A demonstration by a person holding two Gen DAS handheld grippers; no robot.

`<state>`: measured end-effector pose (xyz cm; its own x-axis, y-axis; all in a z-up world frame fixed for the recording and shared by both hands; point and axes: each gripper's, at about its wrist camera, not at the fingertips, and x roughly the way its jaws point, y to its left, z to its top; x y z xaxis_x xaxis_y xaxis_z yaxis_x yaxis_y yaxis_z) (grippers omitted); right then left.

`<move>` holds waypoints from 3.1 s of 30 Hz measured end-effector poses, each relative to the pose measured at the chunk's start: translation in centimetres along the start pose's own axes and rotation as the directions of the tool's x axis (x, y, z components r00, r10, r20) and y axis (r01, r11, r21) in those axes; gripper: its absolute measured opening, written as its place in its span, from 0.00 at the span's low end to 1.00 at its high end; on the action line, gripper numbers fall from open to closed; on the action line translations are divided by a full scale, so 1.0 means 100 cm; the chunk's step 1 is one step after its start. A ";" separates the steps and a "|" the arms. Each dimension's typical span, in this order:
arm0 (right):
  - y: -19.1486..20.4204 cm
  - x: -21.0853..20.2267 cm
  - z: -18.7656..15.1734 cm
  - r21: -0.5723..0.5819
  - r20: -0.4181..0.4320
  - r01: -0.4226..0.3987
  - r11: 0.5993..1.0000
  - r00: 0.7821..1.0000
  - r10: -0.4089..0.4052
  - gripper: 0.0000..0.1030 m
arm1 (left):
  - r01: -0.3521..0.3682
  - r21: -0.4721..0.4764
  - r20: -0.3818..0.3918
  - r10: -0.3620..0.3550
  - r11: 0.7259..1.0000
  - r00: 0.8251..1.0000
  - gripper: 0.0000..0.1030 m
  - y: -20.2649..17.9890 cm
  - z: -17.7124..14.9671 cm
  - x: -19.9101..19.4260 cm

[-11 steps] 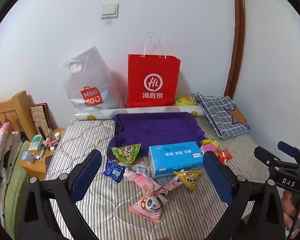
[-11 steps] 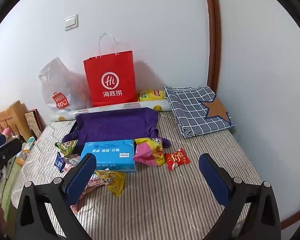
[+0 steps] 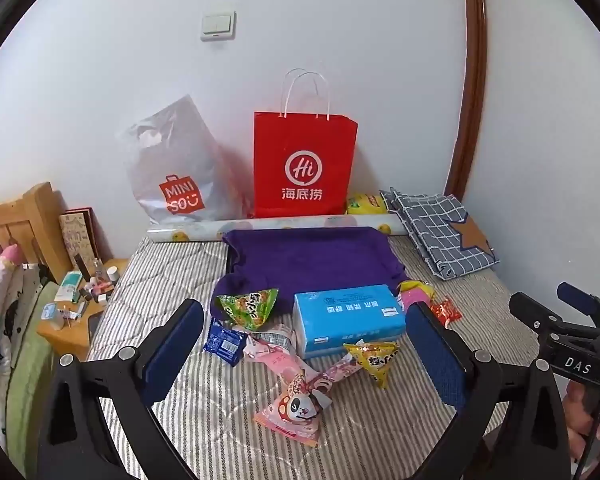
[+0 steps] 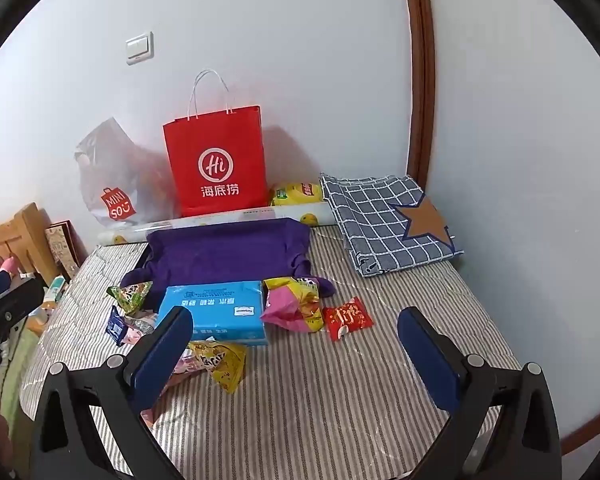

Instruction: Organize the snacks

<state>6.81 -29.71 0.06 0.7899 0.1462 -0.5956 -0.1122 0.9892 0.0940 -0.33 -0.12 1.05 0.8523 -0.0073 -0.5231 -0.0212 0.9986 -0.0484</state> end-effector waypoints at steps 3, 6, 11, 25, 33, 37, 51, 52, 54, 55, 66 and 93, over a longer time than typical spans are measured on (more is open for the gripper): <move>0.019 -0.008 -0.006 -0.004 0.004 0.006 1.000 1.000 -0.006 1.00 | -0.001 -0.005 -0.004 0.001 1.000 1.000 0.97 0.000 0.000 0.000; 0.051 -0.018 -0.016 -0.006 0.009 -0.007 1.000 1.000 0.007 1.00 | 0.001 -0.005 -0.008 -0.001 1.000 1.000 0.97 0.001 0.000 0.002; 0.058 -0.017 -0.013 -0.013 0.007 -0.011 1.000 1.000 0.011 1.00 | 0.002 -0.006 -0.013 -0.002 1.000 1.000 0.97 0.003 -0.002 0.004; 0.061 -0.019 -0.013 -0.011 0.015 -0.026 1.000 1.000 0.026 1.00 | -0.002 -0.018 -0.006 0.002 1.000 1.000 0.97 0.005 -0.006 0.002; 0.063 -0.021 -0.015 -0.011 0.023 -0.025 1.000 0.999 0.025 1.00 | -0.002 -0.030 -0.007 0.002 1.000 1.000 0.97 0.008 -0.009 0.002; 0.064 -0.022 -0.017 -0.012 0.027 -0.032 0.999 0.999 0.032 1.00 | 0.001 -0.028 -0.007 -0.001 1.000 1.000 0.97 0.008 -0.009 0.001; 0.068 -0.025 -0.017 -0.016 0.033 -0.039 0.999 0.999 0.040 1.00 | -0.004 -0.033 0.001 0.004 0.999 1.000 0.97 0.011 -0.010 -0.003; 0.068 -0.025 -0.017 -0.017 0.034 -0.036 0.999 0.999 0.037 1.00 | -0.003 -0.035 0.001 0.003 0.999 1.000 0.97 0.011 -0.010 -0.003; 0.068 -0.026 -0.016 -0.016 0.035 -0.038 0.999 0.999 0.038 1.00 | 0.001 -0.034 -0.001 -0.001 0.999 1.000 0.97 0.011 -0.011 -0.003; 0.068 -0.026 -0.016 -0.013 0.036 -0.040 0.999 0.999 0.040 1.00 | -0.002 -0.032 0.000 0.002 0.999 1.000 0.97 0.010 -0.011 -0.003; 0.069 -0.025 -0.016 -0.012 0.034 -0.039 0.999 0.999 0.040 1.00 | -0.009 -0.037 0.005 0.009 0.999 1.000 0.97 0.011 -0.011 -0.004; 0.071 -0.025 -0.015 -0.014 0.041 -0.047 0.999 0.998 0.047 1.00 | -0.013 -0.018 0.003 0.013 1.000 1.000 0.97 0.006 -0.009 -0.004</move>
<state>3.13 -23.09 1.01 0.8079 0.1925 -0.5570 -0.1578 0.9813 0.1104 -1.18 0.45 0.49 0.8533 0.0060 -0.5215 -0.0415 0.9975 -0.0565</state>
